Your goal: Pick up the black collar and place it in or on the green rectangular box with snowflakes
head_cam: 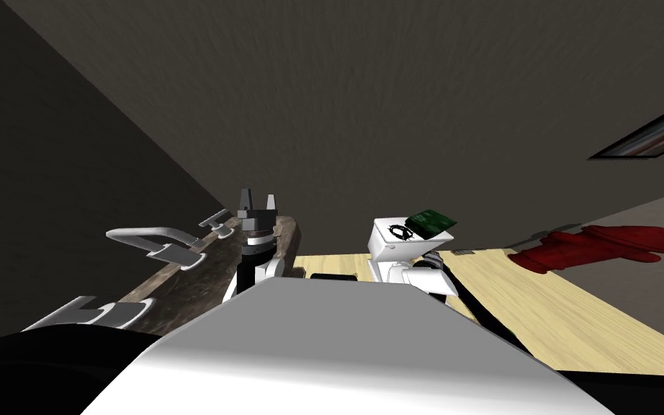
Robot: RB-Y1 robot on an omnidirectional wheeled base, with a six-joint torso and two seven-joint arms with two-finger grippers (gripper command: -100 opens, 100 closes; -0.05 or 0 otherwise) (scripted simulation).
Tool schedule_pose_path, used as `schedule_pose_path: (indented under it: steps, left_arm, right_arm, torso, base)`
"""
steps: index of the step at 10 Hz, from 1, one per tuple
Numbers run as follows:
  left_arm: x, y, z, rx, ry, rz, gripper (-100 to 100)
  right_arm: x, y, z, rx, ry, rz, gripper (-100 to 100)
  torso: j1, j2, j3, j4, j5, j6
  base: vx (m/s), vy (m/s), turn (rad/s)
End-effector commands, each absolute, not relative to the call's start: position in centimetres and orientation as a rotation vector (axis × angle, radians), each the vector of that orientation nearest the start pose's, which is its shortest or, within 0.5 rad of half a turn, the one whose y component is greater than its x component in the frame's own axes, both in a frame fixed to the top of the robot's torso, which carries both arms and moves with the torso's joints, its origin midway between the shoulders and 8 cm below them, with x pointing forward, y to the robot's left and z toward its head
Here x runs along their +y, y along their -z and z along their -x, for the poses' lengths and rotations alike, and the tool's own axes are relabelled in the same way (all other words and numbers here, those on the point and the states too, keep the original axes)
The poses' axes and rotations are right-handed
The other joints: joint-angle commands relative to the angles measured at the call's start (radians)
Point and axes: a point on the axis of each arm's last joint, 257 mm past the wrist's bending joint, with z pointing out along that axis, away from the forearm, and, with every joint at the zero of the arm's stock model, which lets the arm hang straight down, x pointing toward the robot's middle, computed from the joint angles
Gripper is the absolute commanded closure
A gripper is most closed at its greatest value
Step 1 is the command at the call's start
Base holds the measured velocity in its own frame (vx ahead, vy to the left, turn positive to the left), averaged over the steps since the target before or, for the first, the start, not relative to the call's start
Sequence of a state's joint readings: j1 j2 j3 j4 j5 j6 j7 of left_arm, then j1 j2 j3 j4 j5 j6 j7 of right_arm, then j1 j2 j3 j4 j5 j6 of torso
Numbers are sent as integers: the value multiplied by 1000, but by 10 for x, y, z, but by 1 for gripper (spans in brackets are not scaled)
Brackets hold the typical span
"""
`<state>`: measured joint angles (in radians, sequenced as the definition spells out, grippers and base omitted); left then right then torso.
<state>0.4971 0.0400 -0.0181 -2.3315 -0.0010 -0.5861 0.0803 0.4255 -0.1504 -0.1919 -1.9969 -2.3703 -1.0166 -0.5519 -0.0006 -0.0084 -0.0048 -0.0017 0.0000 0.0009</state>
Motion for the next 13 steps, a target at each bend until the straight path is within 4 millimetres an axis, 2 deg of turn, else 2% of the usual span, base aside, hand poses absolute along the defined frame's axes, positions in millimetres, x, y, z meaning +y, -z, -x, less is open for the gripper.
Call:
schedule_pose_path:
  steps: [1,6,7,8,9,10,11,12,13]
  left_arm:
    - [263,-62,-319,531,1432,544,0]
    - [263,-62,-319,531,1432,544,0]
    - [263,-62,-319,531,1432,544,0]
    - [263,-62,-319,531,1432,544,0]
    - [263,-62,-319,531,1432,544,0]
    - [263,-62,-319,531,1432,544,0]
    - [263,-62,-319,531,1432,544,0]
    - [263,-62,-319,531,1432,544,0]
    - [263,-62,-319,531,1432,544,0]
  right_arm:
    - [-533,313,-261,2403,1661,1331,-100]
    - [-488,329,-282,2425,1427,1176,-100]
    - [-473,331,-288,2430,1362,1123,-100]
    - [-468,331,-291,2430,1341,1101,-100]
    - [-473,331,-289,2430,1361,1121,-100]
    - [-472,331,-289,2429,1357,1117,0]
    - [-491,334,-273,2384,1473,1298,-100]
    - [-496,333,-265,2365,1518,1356,-100]
    - [-501,333,-255,2340,1564,1432,-100]
  torso:
    - [0,0,0,0,0,0]
    - [0,1,0,0,0,0]
    - [-1,1,1,0,0,0]
    - [-1,1,1,0,0,0]
    - [-2,1,0,0,0,0]
    - [-1,4,2,1,0,0]
    - [-1,7,4,1,0,0]
    - [1,8,4,2,0,-1]
    - [-4,5,3,1,-1,-1]
  base:
    - [152,1,-10]
    - [129,6,2]
    - [114,-26,23]
    - [117,-24,22]
    - [51,-8,6]
    - [10,-2,0]
    - [15,33,341]
    - [3,40,565]
    - [0,24,-18]
